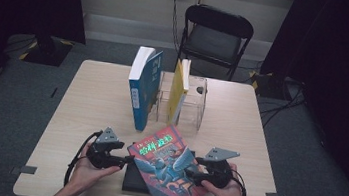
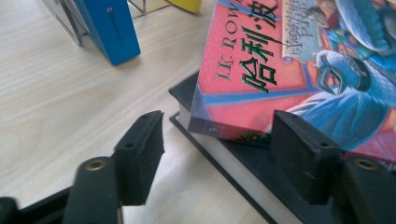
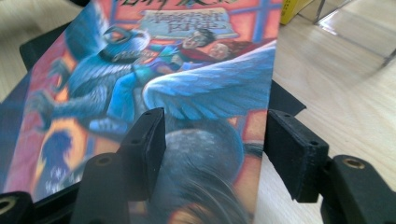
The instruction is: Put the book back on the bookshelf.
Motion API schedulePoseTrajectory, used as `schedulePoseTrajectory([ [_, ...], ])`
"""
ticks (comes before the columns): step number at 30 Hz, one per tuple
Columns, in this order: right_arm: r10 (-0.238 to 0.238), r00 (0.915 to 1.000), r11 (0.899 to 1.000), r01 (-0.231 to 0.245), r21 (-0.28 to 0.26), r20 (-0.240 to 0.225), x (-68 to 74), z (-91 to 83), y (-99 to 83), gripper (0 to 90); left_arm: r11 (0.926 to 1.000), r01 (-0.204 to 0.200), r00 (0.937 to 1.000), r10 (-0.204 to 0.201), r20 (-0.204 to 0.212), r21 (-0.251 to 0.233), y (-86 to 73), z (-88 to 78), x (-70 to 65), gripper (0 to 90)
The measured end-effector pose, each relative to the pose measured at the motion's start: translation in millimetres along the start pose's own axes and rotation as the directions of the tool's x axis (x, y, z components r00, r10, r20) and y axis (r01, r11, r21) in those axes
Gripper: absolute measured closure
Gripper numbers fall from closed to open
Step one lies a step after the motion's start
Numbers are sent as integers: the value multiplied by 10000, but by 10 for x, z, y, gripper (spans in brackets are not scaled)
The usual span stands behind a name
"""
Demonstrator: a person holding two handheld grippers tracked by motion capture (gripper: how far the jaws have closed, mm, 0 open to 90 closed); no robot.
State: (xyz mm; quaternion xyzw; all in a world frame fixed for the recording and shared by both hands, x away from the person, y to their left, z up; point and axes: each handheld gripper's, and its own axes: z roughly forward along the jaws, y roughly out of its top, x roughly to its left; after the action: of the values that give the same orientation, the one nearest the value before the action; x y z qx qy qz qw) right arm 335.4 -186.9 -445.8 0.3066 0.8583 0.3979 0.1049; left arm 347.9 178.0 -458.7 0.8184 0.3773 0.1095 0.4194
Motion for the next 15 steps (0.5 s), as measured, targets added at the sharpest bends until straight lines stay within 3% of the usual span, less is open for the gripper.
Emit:
schedulePoseTrajectory([
  [3,9,9999,10000,-10,-40,-146,-11,-35,-31,434,10000,-6,9996,7,291,-38,7,-12,-21,488],
  [6,201,9995,9995,-207,-238,-255,-67,-31,-36,485,9998,61,9923,-37,1240,-189,4,-24,-175,530],
  [9,267,9996,9988,-266,-412,23,-115,0,-5,477,9998,-148,9954,163,948,-168,4,-20,-341,484],
  [13,398,9992,9977,-401,-543,-58,-176,61,25,479,9997,227,9936,-218,1111,-73,-40,-18,-337,450],
  [15,447,9989,9974,-455,-552,-148,-178,75,27,492,9999,133,9927,-132,1200,-1,-61,-23,-365,454],
])
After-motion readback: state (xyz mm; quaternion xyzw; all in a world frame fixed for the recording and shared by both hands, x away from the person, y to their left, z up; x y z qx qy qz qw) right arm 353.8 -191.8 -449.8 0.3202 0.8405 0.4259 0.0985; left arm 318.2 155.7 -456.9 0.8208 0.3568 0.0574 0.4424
